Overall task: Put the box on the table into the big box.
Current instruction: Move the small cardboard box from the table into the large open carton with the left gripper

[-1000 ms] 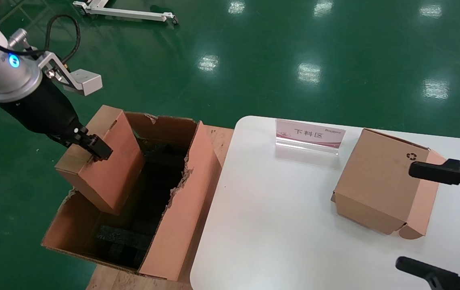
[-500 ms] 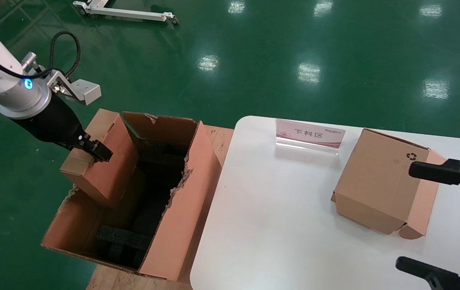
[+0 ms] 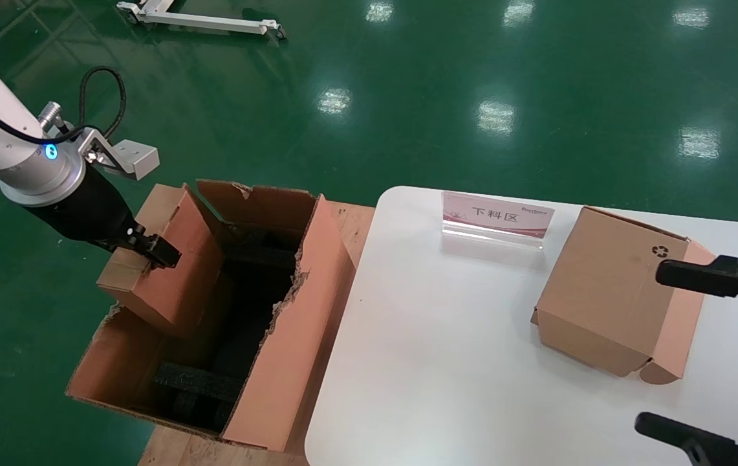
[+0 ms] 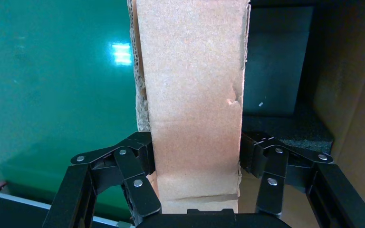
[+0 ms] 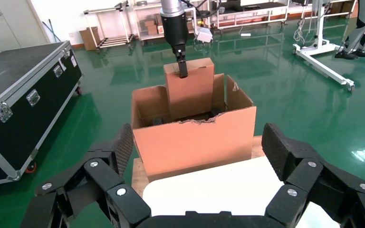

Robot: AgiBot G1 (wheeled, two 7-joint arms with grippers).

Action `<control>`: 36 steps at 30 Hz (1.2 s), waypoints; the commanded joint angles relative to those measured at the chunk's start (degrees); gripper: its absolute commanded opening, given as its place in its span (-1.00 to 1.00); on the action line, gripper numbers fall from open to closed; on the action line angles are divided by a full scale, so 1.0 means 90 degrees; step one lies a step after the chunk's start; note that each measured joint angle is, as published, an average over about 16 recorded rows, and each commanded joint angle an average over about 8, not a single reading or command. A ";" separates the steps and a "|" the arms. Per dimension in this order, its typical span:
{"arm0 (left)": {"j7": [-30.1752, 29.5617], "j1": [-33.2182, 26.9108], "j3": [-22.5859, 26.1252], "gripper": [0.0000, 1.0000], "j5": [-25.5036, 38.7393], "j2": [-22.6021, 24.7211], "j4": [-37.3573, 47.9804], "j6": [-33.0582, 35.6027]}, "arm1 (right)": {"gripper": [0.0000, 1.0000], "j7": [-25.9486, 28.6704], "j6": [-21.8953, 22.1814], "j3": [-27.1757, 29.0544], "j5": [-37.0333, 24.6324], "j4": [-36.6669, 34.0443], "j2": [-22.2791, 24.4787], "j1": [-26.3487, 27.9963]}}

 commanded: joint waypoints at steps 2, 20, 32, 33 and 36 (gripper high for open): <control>-0.0076 0.0011 0.0018 -1.00 0.0021 -0.0024 -0.0040 -0.0011 | 1.00 0.0000 0.0000 0.0000 0.0000 0.0000 0.0000 0.0000; -0.0314 0.0332 0.0139 -1.00 0.0294 -0.0160 -0.0262 -0.0327 | 1.00 0.0000 0.0000 0.0000 0.0000 0.0000 0.0000 0.0000; -0.0537 0.0590 0.0187 -1.00 0.0364 -0.0138 -0.0389 -0.0500 | 1.00 0.0000 0.0000 0.0000 0.0000 0.0000 0.0000 0.0000; -0.0559 0.0605 0.0190 -0.93 0.0367 -0.0135 -0.0398 -0.0507 | 1.00 0.0000 0.0000 0.0000 0.0000 0.0000 0.0000 0.0000; -0.0631 0.0645 0.0201 -0.18 0.0378 -0.0128 -0.0427 -0.0527 | 1.00 0.0000 0.0000 0.0000 0.0000 0.0000 0.0000 0.0000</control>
